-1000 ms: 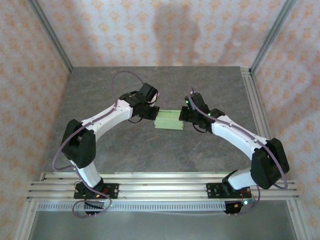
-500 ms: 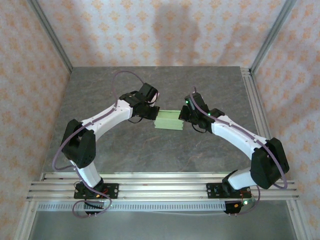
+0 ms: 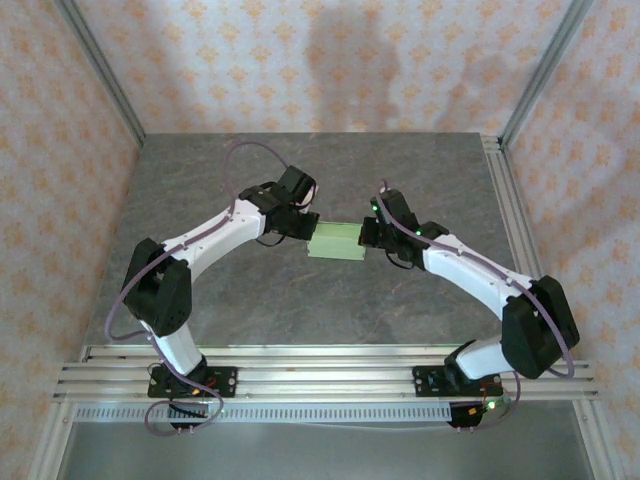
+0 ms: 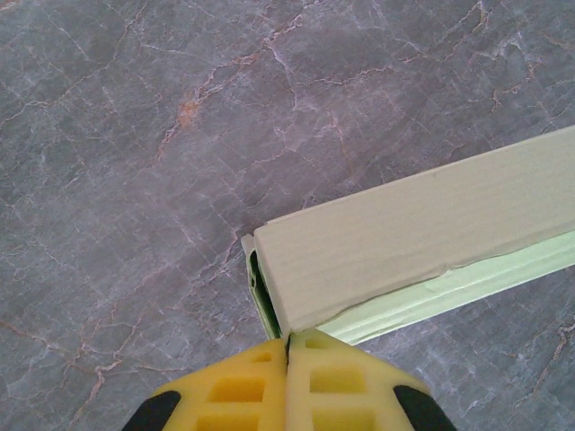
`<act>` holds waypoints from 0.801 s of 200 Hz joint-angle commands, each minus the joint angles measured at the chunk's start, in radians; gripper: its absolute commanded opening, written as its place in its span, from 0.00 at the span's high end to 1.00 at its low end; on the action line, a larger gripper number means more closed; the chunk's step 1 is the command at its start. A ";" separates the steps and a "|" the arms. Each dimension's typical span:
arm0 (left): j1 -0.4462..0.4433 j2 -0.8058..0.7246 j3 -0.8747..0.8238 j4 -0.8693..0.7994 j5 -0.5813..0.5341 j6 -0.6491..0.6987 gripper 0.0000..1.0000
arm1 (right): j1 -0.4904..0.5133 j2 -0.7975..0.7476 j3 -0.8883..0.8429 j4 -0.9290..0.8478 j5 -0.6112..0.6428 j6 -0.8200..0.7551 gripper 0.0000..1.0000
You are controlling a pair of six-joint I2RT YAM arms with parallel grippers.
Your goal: Fold the paper box
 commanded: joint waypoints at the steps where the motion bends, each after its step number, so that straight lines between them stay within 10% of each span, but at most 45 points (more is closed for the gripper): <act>1: 0.000 0.004 -0.007 -0.007 0.015 0.003 1.00 | -0.001 -0.025 -0.053 0.055 -0.017 -0.042 0.98; 66: 0.000 -0.013 -0.067 0.048 0.044 -0.018 1.00 | 0.001 -0.051 -0.149 0.161 -0.009 -0.080 0.97; 106: 0.002 -0.075 -0.088 0.083 0.054 -0.029 0.53 | 0.010 -0.044 -0.139 0.147 0.020 -0.103 0.97; 160: 0.029 -0.134 -0.130 0.171 0.190 -0.058 0.39 | 0.011 -0.041 -0.146 0.157 0.041 -0.093 0.98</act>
